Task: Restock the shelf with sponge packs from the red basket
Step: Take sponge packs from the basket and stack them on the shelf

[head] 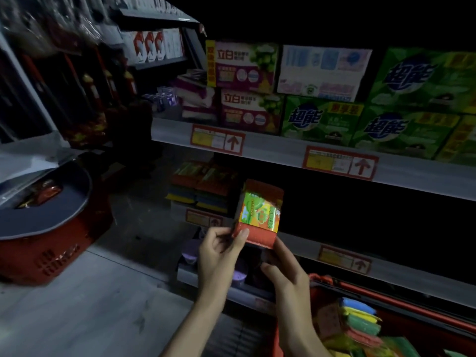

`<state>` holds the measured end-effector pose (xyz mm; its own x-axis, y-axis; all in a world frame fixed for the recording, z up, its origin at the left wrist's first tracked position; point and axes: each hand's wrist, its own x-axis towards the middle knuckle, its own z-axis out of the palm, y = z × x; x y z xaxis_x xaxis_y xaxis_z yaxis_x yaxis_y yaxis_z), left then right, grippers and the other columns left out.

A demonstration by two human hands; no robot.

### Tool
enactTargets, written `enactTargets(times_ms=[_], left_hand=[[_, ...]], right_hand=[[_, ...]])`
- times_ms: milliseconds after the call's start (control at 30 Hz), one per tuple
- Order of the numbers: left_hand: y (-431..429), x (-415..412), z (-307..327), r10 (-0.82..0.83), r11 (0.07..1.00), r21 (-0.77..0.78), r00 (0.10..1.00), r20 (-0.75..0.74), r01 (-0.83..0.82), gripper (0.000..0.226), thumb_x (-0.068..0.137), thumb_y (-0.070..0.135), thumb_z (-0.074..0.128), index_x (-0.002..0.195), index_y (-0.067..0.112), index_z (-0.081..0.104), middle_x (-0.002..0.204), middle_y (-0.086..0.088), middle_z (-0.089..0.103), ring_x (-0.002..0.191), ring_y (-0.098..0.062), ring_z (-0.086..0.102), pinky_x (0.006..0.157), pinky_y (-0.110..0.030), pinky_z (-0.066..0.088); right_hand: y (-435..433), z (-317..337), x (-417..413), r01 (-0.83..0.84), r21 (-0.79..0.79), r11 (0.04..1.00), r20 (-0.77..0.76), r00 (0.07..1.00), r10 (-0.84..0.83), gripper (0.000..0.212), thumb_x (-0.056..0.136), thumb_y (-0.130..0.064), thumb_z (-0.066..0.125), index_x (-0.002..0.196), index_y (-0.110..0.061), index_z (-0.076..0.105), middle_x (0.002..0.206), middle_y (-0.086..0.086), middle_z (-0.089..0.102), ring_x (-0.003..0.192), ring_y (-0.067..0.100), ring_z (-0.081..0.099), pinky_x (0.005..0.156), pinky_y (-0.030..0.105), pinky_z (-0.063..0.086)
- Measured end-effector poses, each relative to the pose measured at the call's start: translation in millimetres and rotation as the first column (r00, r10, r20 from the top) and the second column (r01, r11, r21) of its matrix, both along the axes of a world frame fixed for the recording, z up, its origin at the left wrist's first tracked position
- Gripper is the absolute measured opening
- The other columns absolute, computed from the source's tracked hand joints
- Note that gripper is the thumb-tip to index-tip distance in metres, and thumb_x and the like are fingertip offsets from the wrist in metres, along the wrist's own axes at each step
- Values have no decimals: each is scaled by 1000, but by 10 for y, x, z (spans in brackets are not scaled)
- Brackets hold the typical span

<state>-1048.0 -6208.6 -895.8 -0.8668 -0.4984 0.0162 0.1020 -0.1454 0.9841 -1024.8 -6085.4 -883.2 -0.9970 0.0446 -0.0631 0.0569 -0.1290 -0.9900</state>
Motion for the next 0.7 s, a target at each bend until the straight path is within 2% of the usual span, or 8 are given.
enactTargets(times_ms=[100,200,367,467,500,567,633,700], left_hand=[[-118,-69,-74,-23,996,-92,1000,-18,21,24,81,23,82,97,16,66,92,1,78,92,-14,75,74,-26,58],[-228,-154,-95,-27,995,-94,999,-46,22,20,87,22,79,102,16,68,96,4,78,97,-13,74,77,-26,58],[-237,-301,-103,-99,988,-119,995,-35,94,26,92,20,74,117,21,68,102,4,78,98,-9,74,80,-27,59],[-290,-411,-142,-112,969,-222,993,-19,105,29,96,25,70,122,35,66,112,3,73,105,-15,69,85,-36,59],[-308,-446,-145,-118,959,-260,993,-18,109,28,97,25,69,122,38,65,119,4,70,111,-16,66,86,-33,57],[-323,-486,-116,-120,943,-316,992,-35,103,27,99,20,66,120,36,65,131,8,59,111,-2,61,82,-17,53],[-320,-508,-77,-104,930,-361,993,-60,76,30,98,12,64,116,35,62,127,13,51,103,9,58,77,-9,48],[-323,-522,-70,-89,919,-390,994,-65,57,31,98,10,64,115,36,60,123,21,48,107,4,57,77,-6,45]], right_hand=[[-82,-40,-72,-20,19,1000,-17,1000,20,60,93,12,54,122,-40,60,105,-34,72,104,-12,65,79,8,52],[-201,-59,-150,-46,54,998,-40,998,48,65,93,12,53,133,-39,57,117,-36,68,114,-14,60,87,10,52],[-299,-158,-281,-8,56,998,-13,1000,8,68,94,6,57,148,-34,51,140,-16,61,127,-4,56,107,31,50],[-297,-187,-348,7,80,997,-3,1000,-7,70,94,6,58,151,-32,48,142,-13,60,126,-5,56,106,29,51],[-301,-191,-362,9,82,997,-1,1000,-9,70,94,7,58,151,-31,47,141,-14,61,125,-7,57,107,31,51],[-325,-183,-380,15,76,997,6,1000,-15,70,93,7,59,151,-30,47,140,-17,61,124,-7,57,108,38,51],[-354,-179,-396,31,50,998,12,999,-32,71,94,8,58,153,-29,45,138,-20,60,124,-3,59,106,43,52],[-383,-151,-393,44,18,999,14,999,-44,69,96,7,56,154,-28,42,137,-23,56,125,2,60,102,47,54]])
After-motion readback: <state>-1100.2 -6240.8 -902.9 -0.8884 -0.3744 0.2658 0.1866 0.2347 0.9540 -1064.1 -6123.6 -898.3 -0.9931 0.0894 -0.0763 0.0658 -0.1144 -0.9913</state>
